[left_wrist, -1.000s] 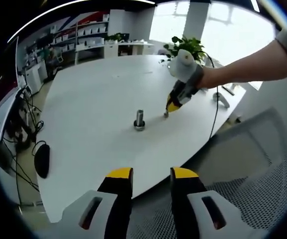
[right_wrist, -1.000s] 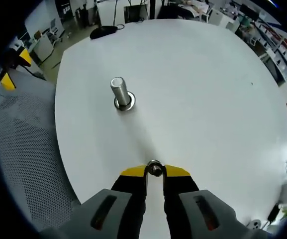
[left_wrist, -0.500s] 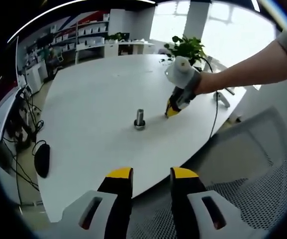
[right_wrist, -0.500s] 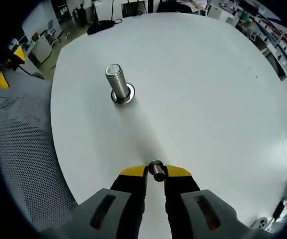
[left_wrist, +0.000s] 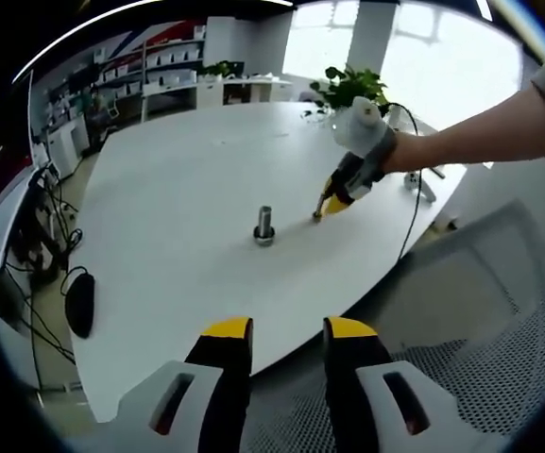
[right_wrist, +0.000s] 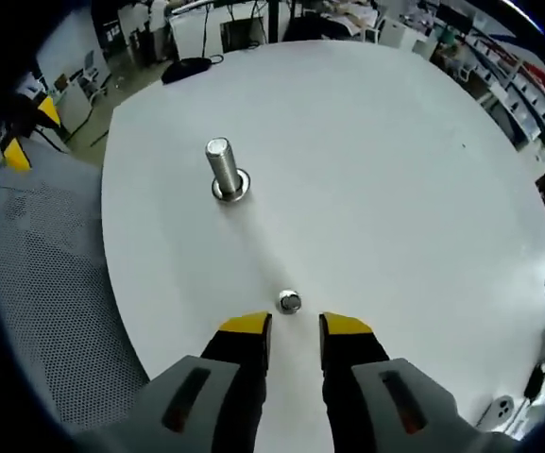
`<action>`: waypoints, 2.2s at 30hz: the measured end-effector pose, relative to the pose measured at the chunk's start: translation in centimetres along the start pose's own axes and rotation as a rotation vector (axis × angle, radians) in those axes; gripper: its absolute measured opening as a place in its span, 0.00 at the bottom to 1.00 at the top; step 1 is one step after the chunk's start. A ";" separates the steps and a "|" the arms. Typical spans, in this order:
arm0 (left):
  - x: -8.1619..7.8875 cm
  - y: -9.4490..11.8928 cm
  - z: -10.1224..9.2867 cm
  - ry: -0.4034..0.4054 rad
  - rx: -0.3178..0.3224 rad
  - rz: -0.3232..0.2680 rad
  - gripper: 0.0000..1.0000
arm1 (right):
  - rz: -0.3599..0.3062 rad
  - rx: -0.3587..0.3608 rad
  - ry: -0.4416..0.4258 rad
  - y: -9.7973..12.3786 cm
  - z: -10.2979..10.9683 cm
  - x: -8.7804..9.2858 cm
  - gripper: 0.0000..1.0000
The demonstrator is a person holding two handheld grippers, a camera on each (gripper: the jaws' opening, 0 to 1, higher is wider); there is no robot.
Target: Place the washer onto the threaded stud by aligning its center hole with the stud, sliding it down to the base, and recovering from edge contact or off-axis alignment until the washer reaches the visible bottom stop.
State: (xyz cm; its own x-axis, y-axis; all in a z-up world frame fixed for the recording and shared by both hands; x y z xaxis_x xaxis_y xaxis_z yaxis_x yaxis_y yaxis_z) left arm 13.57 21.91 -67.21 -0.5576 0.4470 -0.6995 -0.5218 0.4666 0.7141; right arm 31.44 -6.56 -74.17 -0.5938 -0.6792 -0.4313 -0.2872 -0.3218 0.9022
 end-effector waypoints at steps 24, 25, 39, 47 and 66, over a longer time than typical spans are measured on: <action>-0.4 0.2 0.2 0.000 -0.001 -0.065 0.28 | -0.207 0.053 -0.189 9.8 2.2 4.2 0.24; -0.4 0.2 0.2 -0.001 -0.002 -0.066 0.28 | -0.214 0.050 -0.212 10.2 2.5 4.6 0.24; -0.8 0.6 0.2 -0.008 -0.025 -0.102 0.27 | -0.184 0.074 -0.190 13.2 4.4 10.2 0.26; -0.8 0.5 0.1 -0.009 -0.040 -0.087 0.28 | -0.229 0.046 -0.244 13.8 4.7 12.0 0.26; -0.7 0.9 0.3 -0.024 -0.084 -0.078 0.27 | -0.321 -0.008 -0.479 14.3 6.7 12.5 0.26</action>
State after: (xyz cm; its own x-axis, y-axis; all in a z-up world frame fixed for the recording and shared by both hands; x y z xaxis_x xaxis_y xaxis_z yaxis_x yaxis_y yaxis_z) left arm 13.68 22.28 -66.13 -0.4985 0.4302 -0.7526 -0.6157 0.4354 0.6568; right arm 14.84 -15.25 -66.68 -0.7523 -0.1729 -0.6358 -0.5046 -0.4692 0.7247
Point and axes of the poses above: the point that each gripper's makers call its tool centre point, and the gripper's own axes: y roughly backward along the fingers, z roughly to its left, x roughly out of its underside, the point moved 10 cm from there along y, roughly backward along the fingers, and after that the axes turned 10 degrees about -y, right-handed, at the moved point
